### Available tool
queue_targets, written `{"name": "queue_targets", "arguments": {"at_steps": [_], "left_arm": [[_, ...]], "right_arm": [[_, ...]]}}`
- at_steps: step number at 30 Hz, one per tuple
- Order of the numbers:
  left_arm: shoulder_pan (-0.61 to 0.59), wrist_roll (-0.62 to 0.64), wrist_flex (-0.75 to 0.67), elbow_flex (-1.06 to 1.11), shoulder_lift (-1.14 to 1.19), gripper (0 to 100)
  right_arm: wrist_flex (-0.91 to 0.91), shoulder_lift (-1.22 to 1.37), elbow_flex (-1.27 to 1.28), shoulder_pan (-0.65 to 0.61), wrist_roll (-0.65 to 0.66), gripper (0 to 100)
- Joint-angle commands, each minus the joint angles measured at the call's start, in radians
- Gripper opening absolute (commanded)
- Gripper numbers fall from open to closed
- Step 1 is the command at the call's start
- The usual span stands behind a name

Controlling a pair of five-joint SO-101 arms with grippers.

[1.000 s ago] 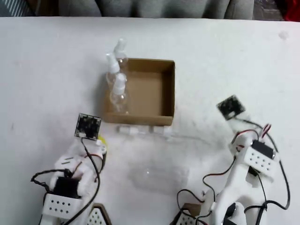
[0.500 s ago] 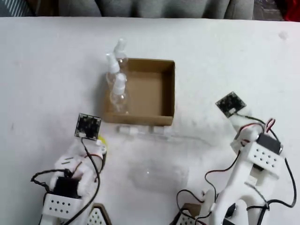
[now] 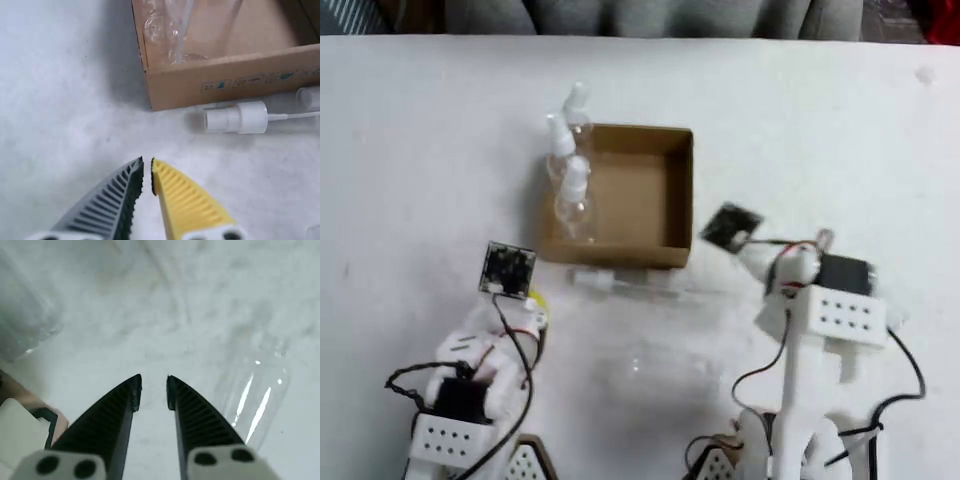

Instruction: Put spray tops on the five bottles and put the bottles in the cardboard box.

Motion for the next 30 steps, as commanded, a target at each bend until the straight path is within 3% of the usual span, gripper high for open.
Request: {"name": "queue_targets", "arguments": {"at_steps": [1,8,13,25,30], "left_arm": [[-0.008,-0.014,0.009,-0.005,-0.016,2],[-0.128,-0.006,-0.003,-0.011,-0.021,2],[-0.222,0.054,-0.015,-0.048,-0.016,2],[-0.318,0.081,-0.015,-0.089,-0.013,2],[-0.318,0.081,-0.014,-0.089,-0.013,2]], "right_arm": [[0.015,-0.025,-0.044,-0.174,-0.104,4.4],[-0.094,-0.016,-0.006,-0.545,-0.334,3.1],[-0.28,-0.015,0.087,-0.717,-0.423,3.1],[-0.579,0.042,0.161,-0.871,-0.446,3.4],[-0.673,0.242,0.115,-0.871,-0.425,13.1]]}}
